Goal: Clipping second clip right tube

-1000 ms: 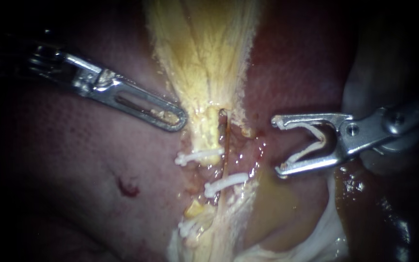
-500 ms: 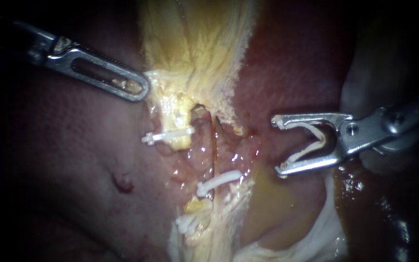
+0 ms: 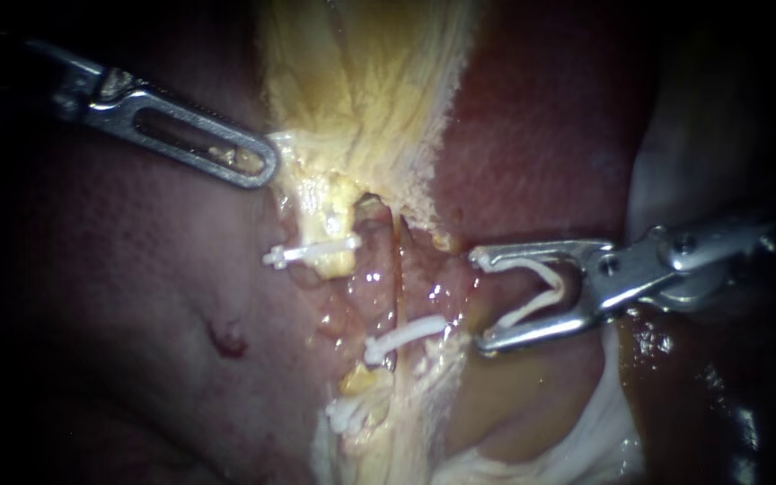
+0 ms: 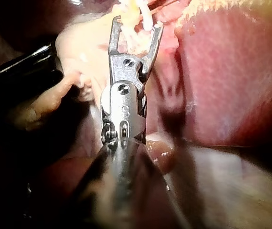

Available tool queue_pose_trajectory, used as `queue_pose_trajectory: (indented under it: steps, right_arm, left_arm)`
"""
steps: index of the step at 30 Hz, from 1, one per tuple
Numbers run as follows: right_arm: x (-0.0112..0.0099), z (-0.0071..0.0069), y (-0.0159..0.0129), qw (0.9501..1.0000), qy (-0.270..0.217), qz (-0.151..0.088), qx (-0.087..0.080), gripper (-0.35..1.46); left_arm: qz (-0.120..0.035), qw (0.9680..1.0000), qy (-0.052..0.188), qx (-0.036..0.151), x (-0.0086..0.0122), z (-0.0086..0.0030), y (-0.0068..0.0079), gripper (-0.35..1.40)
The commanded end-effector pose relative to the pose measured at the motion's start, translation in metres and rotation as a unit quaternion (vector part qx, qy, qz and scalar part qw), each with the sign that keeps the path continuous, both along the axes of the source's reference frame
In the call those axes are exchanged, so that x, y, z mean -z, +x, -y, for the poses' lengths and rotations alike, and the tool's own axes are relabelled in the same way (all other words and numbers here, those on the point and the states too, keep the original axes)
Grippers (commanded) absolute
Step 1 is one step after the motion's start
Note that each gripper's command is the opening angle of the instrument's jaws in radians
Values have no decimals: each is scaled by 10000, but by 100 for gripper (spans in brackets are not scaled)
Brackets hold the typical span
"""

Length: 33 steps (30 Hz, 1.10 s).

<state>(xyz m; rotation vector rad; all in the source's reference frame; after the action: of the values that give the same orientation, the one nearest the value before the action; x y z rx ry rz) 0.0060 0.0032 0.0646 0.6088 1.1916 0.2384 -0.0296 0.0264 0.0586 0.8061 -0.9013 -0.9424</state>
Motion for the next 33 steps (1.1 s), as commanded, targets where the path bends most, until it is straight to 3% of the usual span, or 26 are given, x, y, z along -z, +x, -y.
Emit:
queue_pose_trajectory:
  steps: [1, 11, 21, 33]
  right_arm:
    - [-4, 1, 1, 10000, 45, 28, -25, 50]
    - [-48, 3, 6, 9986, 466, 199, -148, 50]
    - [-58, 4, 29, 9966, 768, 242, -149, 50]
    - [-77, 18, 72, 9938, 1092, 157, -160, 49]
  left_arm:
    - [1, 10000, -1, -2, 0, 0, 0, -35]
    - [1, 10000, -1, -3, 0, 0, 0, -35]
    - [1, 10000, -2, -2, 0, 0, 0, -35]
    - [0, 10000, -2, 0, 0, 0, -1, -35]
